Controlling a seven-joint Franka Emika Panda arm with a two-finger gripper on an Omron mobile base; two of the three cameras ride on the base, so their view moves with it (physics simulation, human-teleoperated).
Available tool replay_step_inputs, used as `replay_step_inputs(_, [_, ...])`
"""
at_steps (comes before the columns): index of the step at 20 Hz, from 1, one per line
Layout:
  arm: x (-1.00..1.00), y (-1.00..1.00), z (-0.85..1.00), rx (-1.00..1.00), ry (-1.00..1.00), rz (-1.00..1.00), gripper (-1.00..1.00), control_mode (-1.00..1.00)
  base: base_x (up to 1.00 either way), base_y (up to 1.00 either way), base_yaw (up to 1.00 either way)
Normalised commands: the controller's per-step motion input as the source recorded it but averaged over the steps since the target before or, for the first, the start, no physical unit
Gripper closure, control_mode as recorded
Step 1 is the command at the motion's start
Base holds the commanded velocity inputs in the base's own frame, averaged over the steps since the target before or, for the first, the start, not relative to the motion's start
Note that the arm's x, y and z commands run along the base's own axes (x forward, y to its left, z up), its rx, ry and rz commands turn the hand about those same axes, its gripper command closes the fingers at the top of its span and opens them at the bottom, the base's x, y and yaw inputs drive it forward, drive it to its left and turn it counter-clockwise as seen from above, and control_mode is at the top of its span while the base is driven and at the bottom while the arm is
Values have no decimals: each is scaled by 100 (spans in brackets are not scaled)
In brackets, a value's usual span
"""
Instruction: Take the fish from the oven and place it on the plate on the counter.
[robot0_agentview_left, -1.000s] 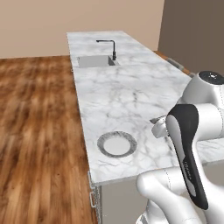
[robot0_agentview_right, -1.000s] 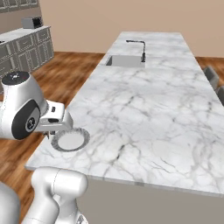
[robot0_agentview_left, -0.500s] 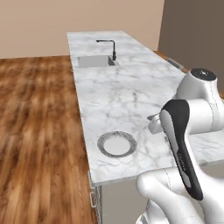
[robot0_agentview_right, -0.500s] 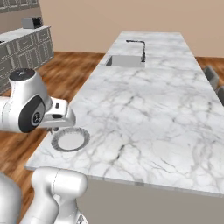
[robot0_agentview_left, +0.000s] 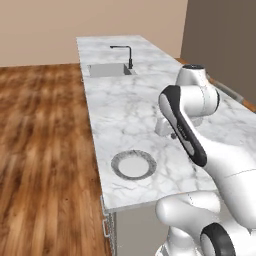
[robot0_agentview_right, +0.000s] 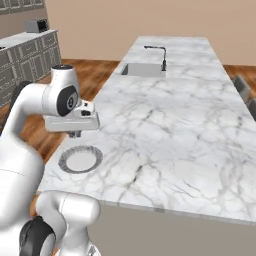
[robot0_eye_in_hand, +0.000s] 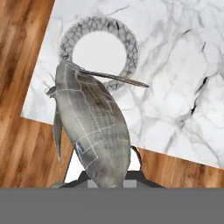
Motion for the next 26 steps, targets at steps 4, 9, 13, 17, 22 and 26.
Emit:
replay_step_inputs(4, [50,0,-68,9,22,45,100,-100,0,0,0])
replay_step_inputs(9, [26,27,-57,6,16,36,100,-100,0,0,0])
replay_step_inputs(13, [49,45,-61,0,2,26,100,-100,0,0,0])
replay_step_inputs(17, [44,19,-67,0,-2,22,100,-100,0,0,0])
replay_step_inputs(22, [6,0,-42,9,-25,4,100,-100,0,0,0])
replay_step_inputs(26, [2,0,-36,7,-24,0,100,-100,0,0,0])
